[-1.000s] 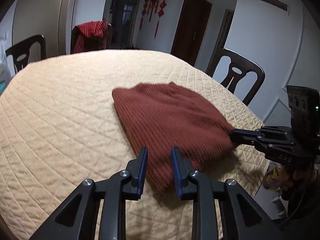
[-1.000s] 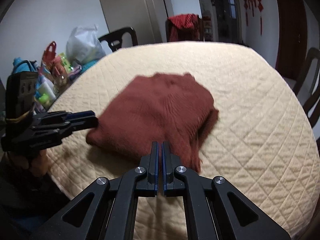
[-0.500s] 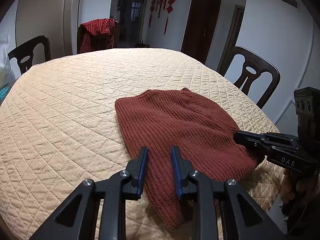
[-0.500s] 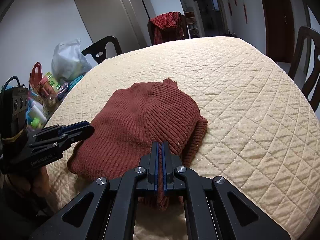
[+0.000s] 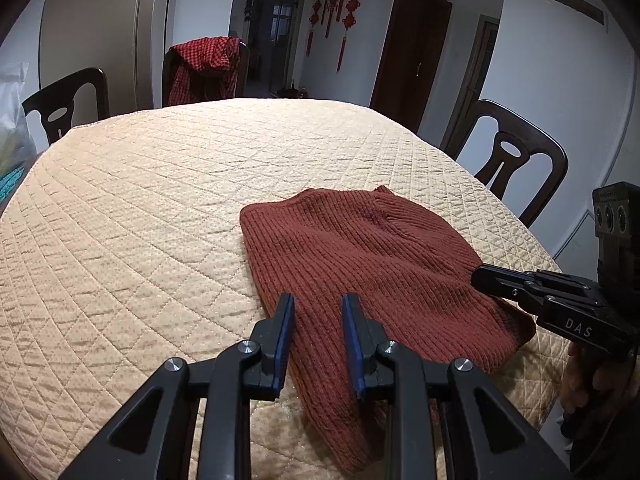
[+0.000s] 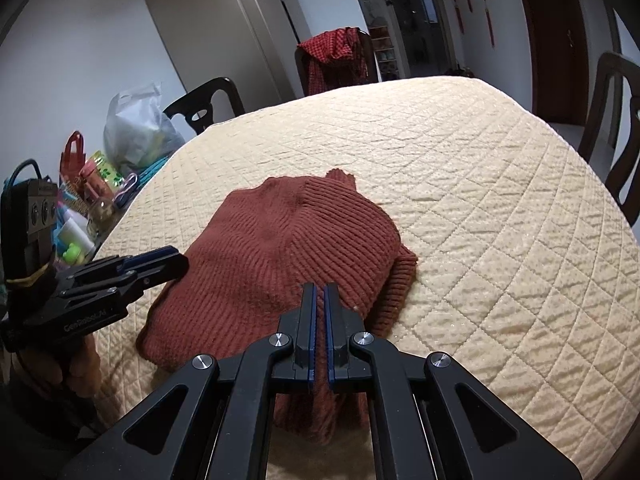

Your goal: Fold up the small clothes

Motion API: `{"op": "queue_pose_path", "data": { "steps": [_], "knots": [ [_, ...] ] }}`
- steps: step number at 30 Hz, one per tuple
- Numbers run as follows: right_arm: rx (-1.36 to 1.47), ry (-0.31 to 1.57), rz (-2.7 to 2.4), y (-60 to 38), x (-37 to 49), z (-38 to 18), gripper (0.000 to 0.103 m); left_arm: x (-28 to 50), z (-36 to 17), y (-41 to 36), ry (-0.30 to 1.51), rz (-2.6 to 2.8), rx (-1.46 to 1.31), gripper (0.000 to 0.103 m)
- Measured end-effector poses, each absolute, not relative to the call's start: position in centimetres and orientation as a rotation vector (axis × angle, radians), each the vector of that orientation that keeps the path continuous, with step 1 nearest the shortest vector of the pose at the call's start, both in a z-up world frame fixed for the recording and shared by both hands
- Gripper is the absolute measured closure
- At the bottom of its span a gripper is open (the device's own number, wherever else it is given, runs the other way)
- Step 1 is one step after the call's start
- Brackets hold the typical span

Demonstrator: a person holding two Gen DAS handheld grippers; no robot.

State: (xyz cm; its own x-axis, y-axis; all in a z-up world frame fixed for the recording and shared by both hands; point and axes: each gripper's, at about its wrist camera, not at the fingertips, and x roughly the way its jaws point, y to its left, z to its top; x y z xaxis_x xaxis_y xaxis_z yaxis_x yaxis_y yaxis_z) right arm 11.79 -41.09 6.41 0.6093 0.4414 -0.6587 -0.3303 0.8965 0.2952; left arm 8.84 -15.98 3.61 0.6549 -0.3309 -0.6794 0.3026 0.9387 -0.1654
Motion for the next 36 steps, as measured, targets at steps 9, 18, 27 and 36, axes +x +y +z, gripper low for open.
{"op": "queue_pose_path", "data": {
  "steps": [9, 18, 27, 36],
  "knots": [
    [0.183, 0.802, 0.431, -41.5, 12.4, 6.7, 0.1, 9.2, 3.5, -16.3, 0.776, -0.352, -0.039, 0.071],
    [0.18, 0.825, 0.414, -41.2, 14.2, 5.8, 0.1, 10.6, 3.0, -16.3, 0.774, -0.35, -0.047, 0.071],
    [0.172, 0.807, 0.378, -41.6, 14.8, 6.8, 0.1, 11.0, 3.6, -16.4, 0.762, -0.348, -0.05, 0.071],
    [0.167, 0.83, 0.339, -42.0, 15.6, 6.2, 0.1, 11.6, 2.9, -17.3, 0.783, -0.349, -0.031, 0.071]
  ]
}}
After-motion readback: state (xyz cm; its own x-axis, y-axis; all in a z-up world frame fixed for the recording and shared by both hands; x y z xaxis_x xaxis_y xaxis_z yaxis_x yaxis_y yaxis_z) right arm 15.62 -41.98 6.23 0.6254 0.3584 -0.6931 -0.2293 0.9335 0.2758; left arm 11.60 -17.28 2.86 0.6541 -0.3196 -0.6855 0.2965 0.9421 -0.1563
